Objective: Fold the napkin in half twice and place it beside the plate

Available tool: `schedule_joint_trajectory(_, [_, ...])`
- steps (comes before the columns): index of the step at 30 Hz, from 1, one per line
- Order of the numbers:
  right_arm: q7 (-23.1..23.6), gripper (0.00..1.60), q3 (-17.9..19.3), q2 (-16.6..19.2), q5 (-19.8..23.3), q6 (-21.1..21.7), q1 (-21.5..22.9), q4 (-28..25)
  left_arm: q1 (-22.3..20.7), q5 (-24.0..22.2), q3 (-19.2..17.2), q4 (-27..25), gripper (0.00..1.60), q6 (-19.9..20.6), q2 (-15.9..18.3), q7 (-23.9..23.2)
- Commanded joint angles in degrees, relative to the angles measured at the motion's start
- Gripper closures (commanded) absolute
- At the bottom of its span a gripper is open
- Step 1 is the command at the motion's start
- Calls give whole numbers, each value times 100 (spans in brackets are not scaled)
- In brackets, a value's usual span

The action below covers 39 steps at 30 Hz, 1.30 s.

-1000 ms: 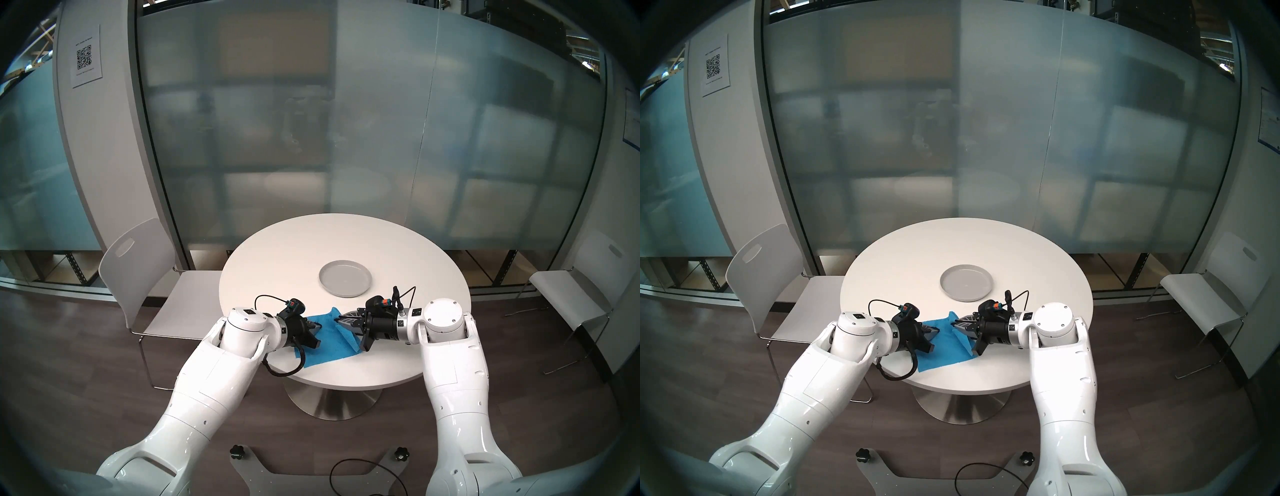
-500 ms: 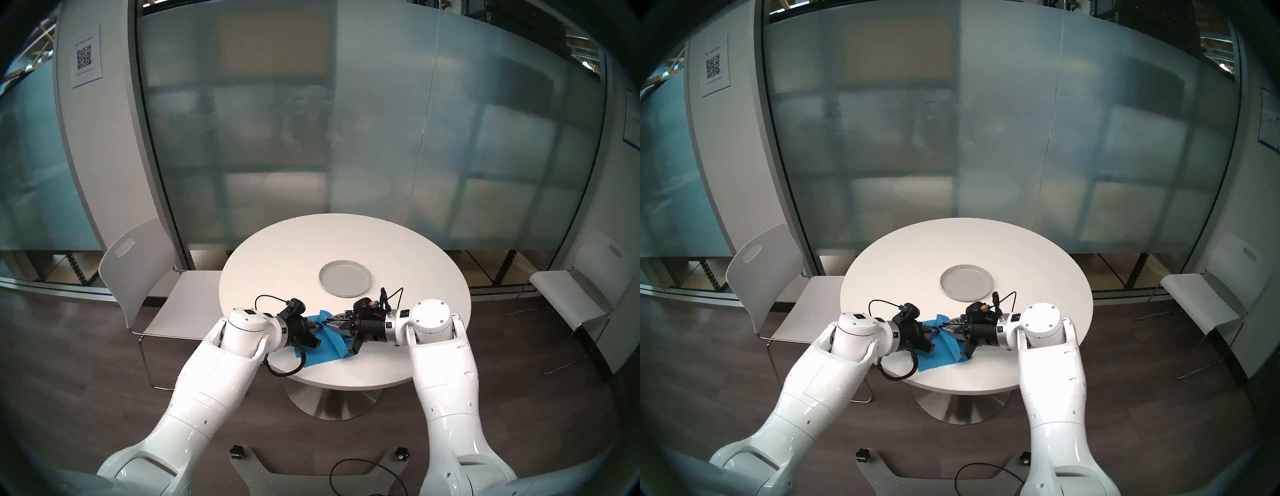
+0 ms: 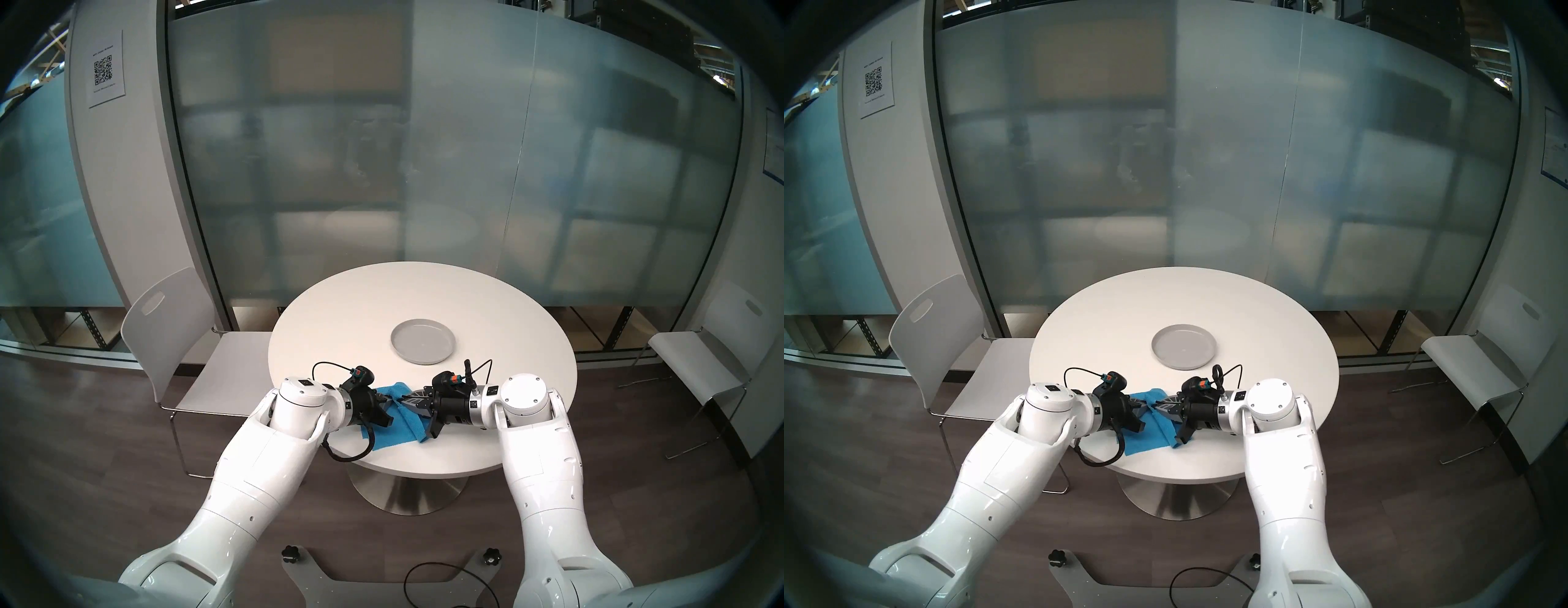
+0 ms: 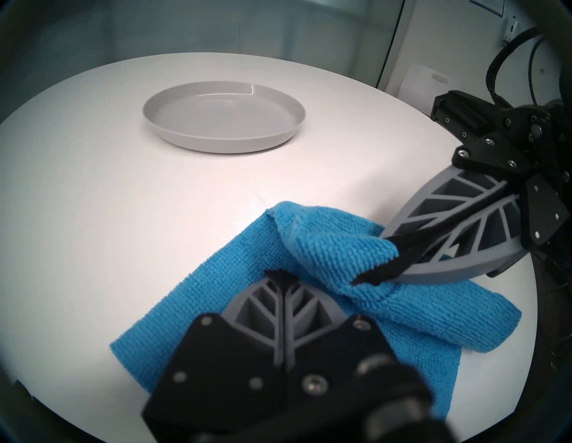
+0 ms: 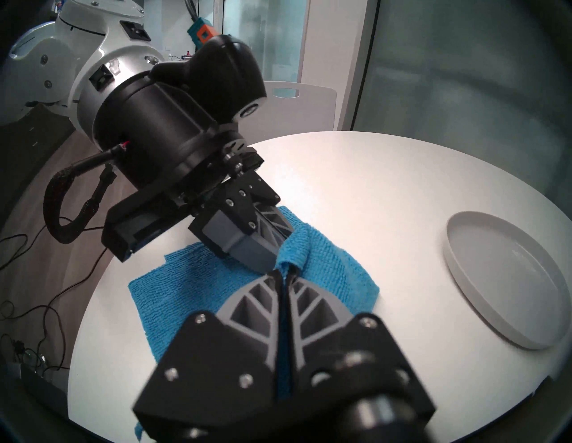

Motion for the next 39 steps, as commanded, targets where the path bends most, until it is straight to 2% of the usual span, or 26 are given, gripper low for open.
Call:
schedule_joint_trajectory(1, [-68, 134, 49, 41, -13, -25, 71, -153, 21, 1, 0, -179, 160, 41, 24, -13])
schedule_joint_trajectory(12, [-15, 136, 54, 108, -139, -6, 79, -124, 66, -2, -9, -229, 160, 46, 40, 2])
schedule_joint_trajectory(33, [-142, 140, -194, 147, -429, -187, 375, 468, 111, -35, -63, -292, 160, 38, 38, 35])
schedule_joint_trajectory(39, [-185, 146, -202, 196, -518, -239, 454, 699, 106, -51, -100, -361, 160, 55, 47, 37])
